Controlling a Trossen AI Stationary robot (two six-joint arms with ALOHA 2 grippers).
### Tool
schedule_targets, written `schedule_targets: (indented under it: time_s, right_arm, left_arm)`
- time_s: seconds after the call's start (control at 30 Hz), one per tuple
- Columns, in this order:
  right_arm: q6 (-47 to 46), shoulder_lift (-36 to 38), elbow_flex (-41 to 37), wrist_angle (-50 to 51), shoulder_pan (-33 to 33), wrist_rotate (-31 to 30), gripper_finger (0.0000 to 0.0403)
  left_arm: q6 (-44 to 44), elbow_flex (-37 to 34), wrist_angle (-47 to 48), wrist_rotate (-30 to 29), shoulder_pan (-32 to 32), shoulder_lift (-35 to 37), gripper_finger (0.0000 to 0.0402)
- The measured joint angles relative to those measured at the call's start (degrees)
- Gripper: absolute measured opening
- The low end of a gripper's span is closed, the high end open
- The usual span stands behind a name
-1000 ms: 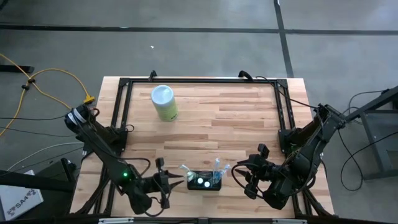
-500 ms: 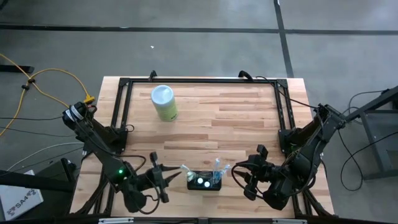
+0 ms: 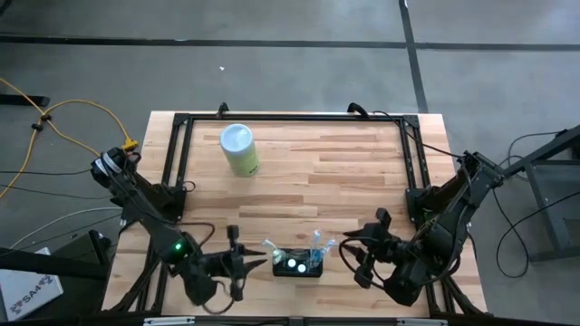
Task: Pick & Place toothbrushing station
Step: Return to Home Position
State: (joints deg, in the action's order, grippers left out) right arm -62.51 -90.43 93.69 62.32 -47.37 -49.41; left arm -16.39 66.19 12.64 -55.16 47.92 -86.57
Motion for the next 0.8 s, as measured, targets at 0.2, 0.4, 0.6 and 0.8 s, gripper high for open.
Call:
schedule_targets:
  time_s: [0.2,0.4,0.6,0.8]
  right_arm:
    - [-5.2,0.0,0.0,9.2,-0.8,-8.6,0.0117]
    - [-22.1,0.0,0.0,27.0,-1.3,-12.7,0.0117]
    - [-22.9,2.8,-3.9,27.5,-0.6,-18.5,0.0117]
    - [-26.8,7.6,-13.6,26.7,3.1,-17.6,0.0117]
  left_arm:
    - [0.1,0.0,4.8,7.0,-7.3,3.6,0.0068]
    - [1.7,0.0,8.6,7.5,-14.7,7.9,0.0068]
    - [4.9,0.0,9.6,10.7,-21.3,10.2,0.0068]
    - [7.5,0.0,9.7,22.0,-27.6,10.3,0.0068]
